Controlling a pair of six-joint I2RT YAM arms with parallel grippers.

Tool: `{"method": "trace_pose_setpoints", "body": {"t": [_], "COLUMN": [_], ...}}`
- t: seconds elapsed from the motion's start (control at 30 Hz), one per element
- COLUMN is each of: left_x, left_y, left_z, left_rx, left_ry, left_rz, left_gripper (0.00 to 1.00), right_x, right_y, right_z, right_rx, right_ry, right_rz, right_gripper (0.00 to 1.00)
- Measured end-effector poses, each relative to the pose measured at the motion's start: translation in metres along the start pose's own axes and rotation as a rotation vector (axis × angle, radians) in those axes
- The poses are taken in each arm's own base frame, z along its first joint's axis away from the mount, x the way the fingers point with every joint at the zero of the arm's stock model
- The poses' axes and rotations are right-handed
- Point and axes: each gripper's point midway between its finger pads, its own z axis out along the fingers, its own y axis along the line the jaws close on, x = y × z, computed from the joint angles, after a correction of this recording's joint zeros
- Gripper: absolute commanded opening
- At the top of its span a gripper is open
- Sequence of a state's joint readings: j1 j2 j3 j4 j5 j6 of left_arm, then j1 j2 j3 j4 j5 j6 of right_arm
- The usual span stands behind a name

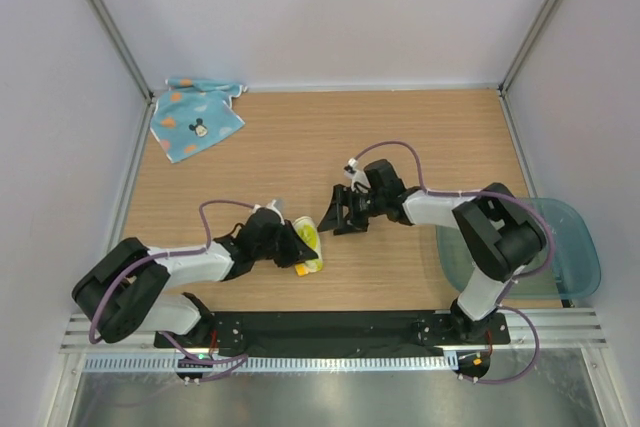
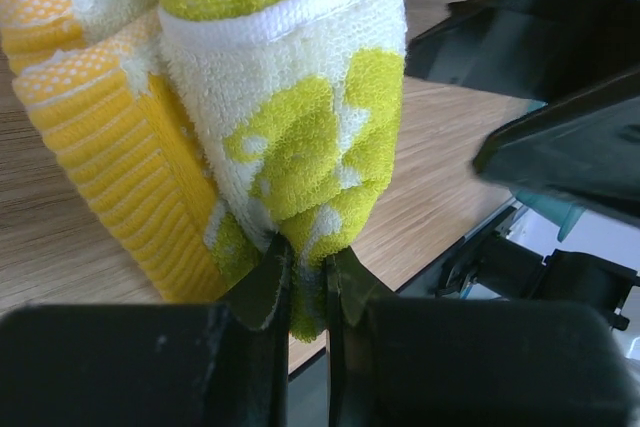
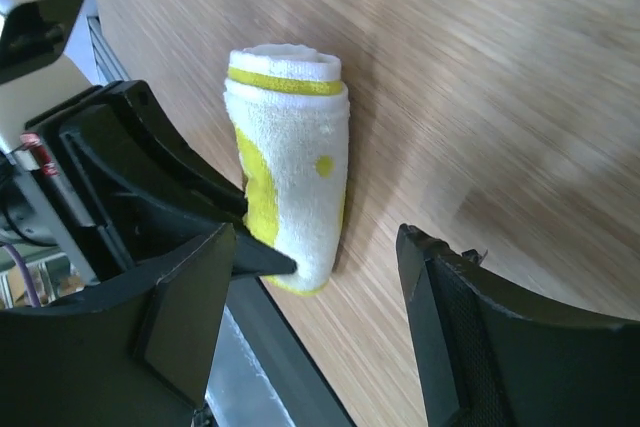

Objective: Roll the towels
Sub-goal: Roll the towel

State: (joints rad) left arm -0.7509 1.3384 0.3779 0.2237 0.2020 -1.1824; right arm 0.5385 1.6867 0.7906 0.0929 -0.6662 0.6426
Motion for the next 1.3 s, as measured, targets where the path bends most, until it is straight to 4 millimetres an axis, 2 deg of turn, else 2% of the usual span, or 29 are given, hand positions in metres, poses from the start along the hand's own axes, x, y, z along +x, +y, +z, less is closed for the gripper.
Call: {"method": "trace_pose_setpoints", "body": {"t": [0.1,0.23,0.4,0.5,0.53,0.57,0.67,0.77,0.83,1.03,1.2,1.3], "left_x": [0.000,0.001,0.001,0.001,0.001,0.000,0.000,0.000,-0.001,-0.006,-0.005,0.000], "left_y": [0.000,0.000,0.000,0.000,-0.001,-0.002,-0.003,-0.003,-0.003,0.003,-0.014,-0.023], "left_z": [0.001,0.000,0.001,0.002,0.003,0.003,0.005,0.005,0.003,-0.012,-0.028,-0.034], "left_rx": [0.014,0.036,0.045,0.045,0.044,0.042,0.024,-0.009,-0.043,-0.222,-0.343,-0.418], "left_ry": [-0.001,-0.004,-0.002,0.004,0.006,0.009,0.021,0.041,0.052,0.034,-0.005,-0.036], "left_rz": [-0.011,-0.017,-0.008,0.005,0.010,0.016,0.038,0.066,0.093,0.211,0.380,0.494], "left_gripper": [0.00,0.00,0.00,0.01,0.05,0.14,0.30,0.39,0.47,0.48,0.47,0.47], "right_x": [0.010,0.013,0.015,0.018,0.018,0.018,0.018,0.017,0.015,0.004,-0.009,-0.009], "right_y": [0.003,0.006,0.010,0.011,0.012,0.012,0.011,0.008,0.006,-0.002,-0.022,-0.033], "right_z": [0.020,0.037,0.050,0.056,0.058,0.059,0.060,0.060,0.059,0.046,0.015,-0.003], "right_rx": [-0.021,-0.049,-0.071,-0.073,-0.075,-0.075,-0.064,-0.029,0.016,0.227,0.460,0.582], "right_ry": [0.044,0.068,0.069,0.069,0.068,0.065,0.057,0.055,0.056,0.039,-0.036,-0.071], "right_rz": [-0.015,-0.020,-0.042,-0.044,-0.042,-0.044,-0.041,-0.041,-0.046,-0.075,-0.053,-0.024], "right_gripper": [0.70,0.66,0.49,0.34,0.28,0.25,0.22,0.21,0.20,0.18,0.14,0.12]}}
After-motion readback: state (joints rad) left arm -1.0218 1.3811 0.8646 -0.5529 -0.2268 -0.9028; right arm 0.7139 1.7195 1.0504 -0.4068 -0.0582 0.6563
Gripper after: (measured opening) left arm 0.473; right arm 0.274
